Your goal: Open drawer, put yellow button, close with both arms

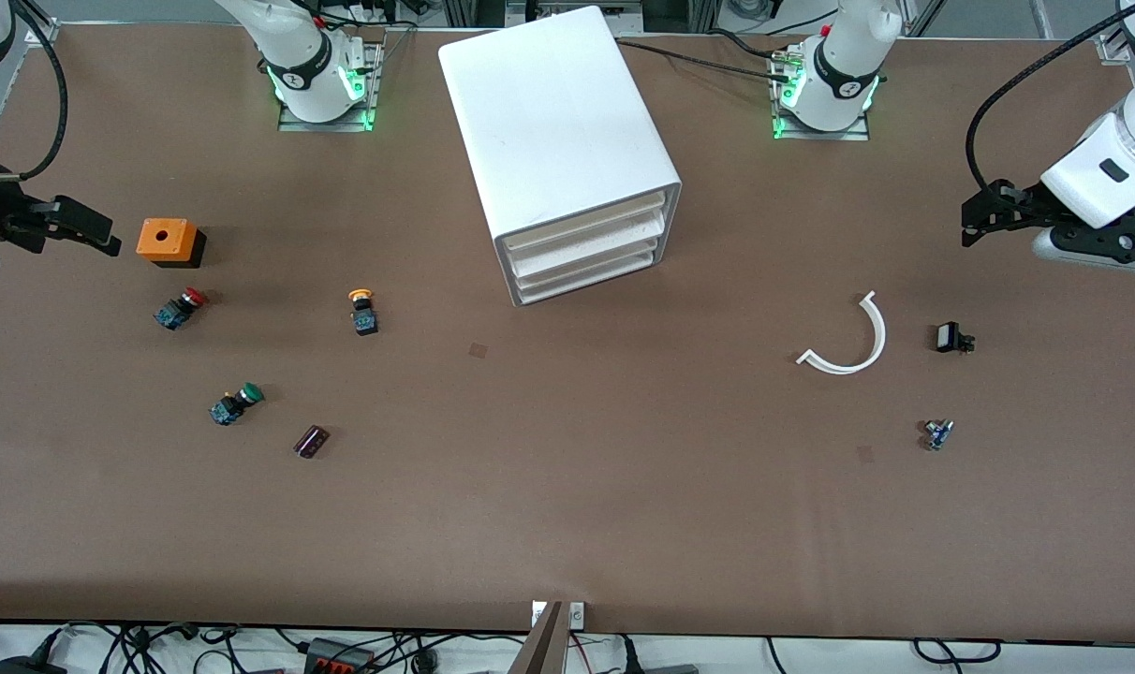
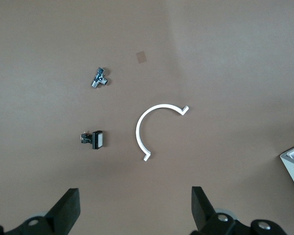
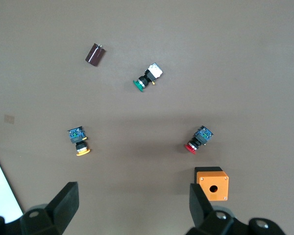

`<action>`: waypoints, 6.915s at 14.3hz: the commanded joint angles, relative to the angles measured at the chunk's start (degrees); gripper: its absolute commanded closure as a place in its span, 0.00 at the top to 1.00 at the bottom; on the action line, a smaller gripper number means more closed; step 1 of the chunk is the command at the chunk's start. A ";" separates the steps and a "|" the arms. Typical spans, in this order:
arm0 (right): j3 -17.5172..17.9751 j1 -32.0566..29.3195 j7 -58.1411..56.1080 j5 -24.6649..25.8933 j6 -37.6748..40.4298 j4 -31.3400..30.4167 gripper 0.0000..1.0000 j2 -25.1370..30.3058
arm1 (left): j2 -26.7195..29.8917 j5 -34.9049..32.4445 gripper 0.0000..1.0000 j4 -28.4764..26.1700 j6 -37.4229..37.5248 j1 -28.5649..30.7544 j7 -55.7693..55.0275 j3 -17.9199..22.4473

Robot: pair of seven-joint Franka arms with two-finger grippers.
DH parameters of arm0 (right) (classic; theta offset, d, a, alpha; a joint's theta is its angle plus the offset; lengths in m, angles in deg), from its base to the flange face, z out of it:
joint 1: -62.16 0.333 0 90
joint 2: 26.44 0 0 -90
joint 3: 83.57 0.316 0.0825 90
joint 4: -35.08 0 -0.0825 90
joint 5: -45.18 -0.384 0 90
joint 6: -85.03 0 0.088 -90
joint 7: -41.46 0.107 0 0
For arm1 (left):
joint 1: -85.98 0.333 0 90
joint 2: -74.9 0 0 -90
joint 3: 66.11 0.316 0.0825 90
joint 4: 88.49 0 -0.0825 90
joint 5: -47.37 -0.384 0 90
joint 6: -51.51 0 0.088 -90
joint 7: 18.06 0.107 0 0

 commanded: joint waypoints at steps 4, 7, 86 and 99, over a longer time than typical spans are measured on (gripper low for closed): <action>0.47 -0.08 -0.08 0.51 0.59 -0.58 1.00 0.82 | -8.08 1.11 1.00 12.49 12.05 -1.10 1.76 -0.22; 0.47 -0.08 -0.08 0.51 0.59 -0.58 1.00 0.73 | -9.94 3.20 1.00 14.79 15.40 -1.46 2.11 -1.00; 0.38 20.32 10.54 -3.36 -10.87 -0.98 0.00 -22.21 | -39.21 57.47 1.00 16.71 9.08 -1.55 29.82 -3.47; 0.73 28.22 52.24 -13.55 -1.86 22.70 0.00 -23.00 | -34.38 6.77 1.00 27.62 9.53 -3.21 21.45 -4.61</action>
